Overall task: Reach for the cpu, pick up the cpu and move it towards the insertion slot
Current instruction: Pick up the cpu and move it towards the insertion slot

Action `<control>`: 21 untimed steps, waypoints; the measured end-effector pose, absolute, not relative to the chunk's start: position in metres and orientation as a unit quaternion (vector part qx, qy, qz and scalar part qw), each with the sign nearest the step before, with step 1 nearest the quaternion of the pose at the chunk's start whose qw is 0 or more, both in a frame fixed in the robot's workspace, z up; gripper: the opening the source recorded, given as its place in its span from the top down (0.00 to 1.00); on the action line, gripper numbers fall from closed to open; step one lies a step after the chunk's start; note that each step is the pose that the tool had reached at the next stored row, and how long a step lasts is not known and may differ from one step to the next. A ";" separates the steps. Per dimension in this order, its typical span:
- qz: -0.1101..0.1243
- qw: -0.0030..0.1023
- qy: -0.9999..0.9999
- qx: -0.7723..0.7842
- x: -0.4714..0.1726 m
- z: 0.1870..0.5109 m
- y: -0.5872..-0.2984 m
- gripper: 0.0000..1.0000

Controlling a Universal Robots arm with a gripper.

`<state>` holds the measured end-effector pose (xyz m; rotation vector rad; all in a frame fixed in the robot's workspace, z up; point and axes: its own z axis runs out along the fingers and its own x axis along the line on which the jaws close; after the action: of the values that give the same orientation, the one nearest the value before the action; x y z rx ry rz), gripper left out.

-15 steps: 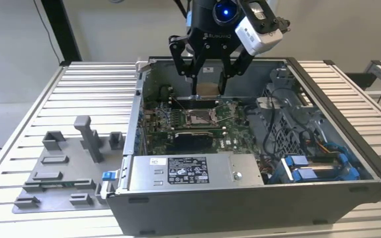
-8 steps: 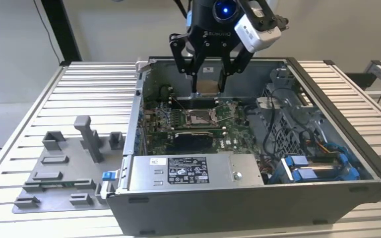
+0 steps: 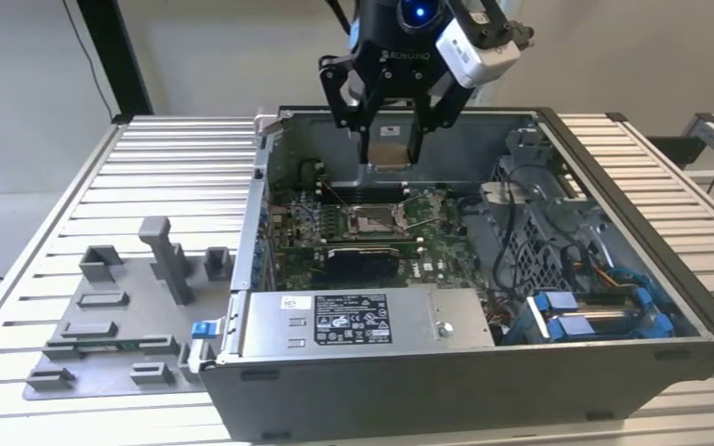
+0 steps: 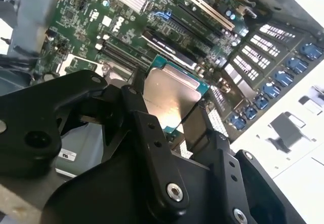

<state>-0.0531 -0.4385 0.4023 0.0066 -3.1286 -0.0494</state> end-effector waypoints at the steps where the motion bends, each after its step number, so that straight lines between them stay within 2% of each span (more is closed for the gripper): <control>1: -0.016 0.006 -1.000 0.002 -0.053 0.402 -0.437 1.00; 21: -0.016 0.006 -1.000 0.000 -0.050 0.402 -0.402 1.00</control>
<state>-0.0504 -0.4023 0.4017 0.0007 -3.1290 -0.0496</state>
